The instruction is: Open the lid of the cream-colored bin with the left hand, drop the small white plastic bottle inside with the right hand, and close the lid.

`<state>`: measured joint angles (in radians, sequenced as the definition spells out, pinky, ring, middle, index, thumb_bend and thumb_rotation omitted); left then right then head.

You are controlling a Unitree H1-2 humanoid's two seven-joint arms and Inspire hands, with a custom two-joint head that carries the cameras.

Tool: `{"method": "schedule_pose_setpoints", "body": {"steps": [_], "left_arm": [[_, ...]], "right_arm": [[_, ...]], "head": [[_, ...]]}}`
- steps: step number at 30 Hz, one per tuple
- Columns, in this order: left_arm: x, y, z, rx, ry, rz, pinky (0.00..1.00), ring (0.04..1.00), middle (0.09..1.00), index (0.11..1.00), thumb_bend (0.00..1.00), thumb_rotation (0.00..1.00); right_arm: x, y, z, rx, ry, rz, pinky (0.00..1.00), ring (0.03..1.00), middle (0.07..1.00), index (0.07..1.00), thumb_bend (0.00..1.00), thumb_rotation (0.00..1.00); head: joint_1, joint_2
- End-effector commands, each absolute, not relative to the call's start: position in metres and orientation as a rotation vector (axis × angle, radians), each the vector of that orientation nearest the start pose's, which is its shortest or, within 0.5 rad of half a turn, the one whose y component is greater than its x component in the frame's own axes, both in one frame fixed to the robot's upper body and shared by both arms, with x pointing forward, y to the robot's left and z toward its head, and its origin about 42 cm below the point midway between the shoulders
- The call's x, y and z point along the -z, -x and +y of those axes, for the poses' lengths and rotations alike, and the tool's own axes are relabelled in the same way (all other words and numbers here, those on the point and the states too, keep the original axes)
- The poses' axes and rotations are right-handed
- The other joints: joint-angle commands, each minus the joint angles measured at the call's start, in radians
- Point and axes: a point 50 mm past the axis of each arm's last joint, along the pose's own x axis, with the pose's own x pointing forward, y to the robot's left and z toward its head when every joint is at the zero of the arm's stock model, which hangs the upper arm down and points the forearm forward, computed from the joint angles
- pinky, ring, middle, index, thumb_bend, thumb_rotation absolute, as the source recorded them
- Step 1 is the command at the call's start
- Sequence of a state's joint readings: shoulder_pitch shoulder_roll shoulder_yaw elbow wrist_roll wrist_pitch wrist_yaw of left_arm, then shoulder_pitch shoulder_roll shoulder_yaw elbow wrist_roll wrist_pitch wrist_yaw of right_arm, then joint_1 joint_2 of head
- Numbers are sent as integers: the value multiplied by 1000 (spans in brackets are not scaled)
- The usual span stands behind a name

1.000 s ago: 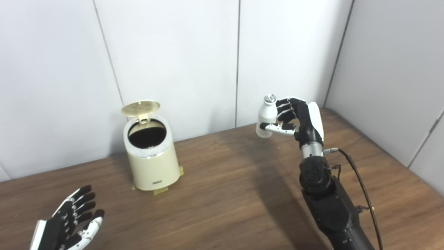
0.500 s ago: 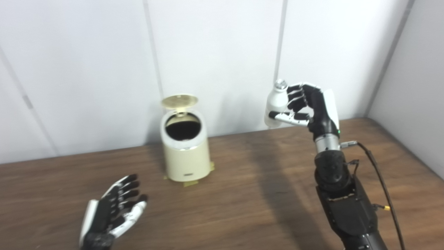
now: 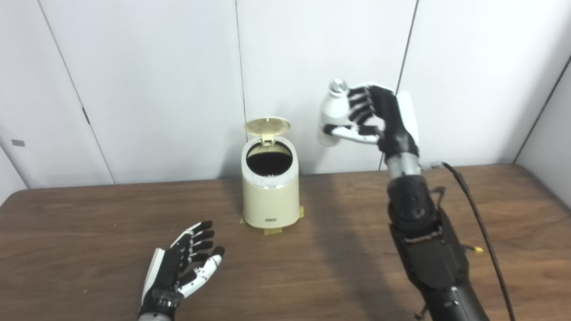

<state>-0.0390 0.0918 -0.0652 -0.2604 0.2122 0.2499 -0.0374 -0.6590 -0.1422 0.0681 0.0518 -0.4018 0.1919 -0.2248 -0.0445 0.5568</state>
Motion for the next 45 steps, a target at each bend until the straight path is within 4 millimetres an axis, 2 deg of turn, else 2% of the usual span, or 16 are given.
{"method": "schedule_pose_setpoints", "body": {"steps": [1,9,13,22,33,45], "left_arm": [[-174,-295,212,45,-303,-137,711,779,818,860,456,270],[-173,-294,209,39,-296,-134,707,778,819,859,466,271],[-172,-294,208,41,-287,-134,703,775,818,859,466,270],[-173,-294,207,34,-299,-135,699,770,814,859,466,284],[-174,-293,207,31,-303,-137,695,767,813,858,458,294],[-174,-292,208,28,-303,-136,692,765,808,856,450,288]], "right_arm": [[-343,-446,-180,181,494,-612,352,416,467,521,519,0],[-341,-454,-145,94,479,-660,387,431,481,503,521,0],[-337,-458,-132,85,499,-655,368,424,476,517,520,0],[-327,-469,-114,28,448,-634,387,434,481,497,521,0],[-308,-477,-104,17,416,-595,400,435,478,497,521,0],[-293,-483,-111,41,412,-564,401,436,484,495,520,0]], "head": [[2,0],[21,-3],[27,-1],[38,-2],[42,-1],[41,2]]}}
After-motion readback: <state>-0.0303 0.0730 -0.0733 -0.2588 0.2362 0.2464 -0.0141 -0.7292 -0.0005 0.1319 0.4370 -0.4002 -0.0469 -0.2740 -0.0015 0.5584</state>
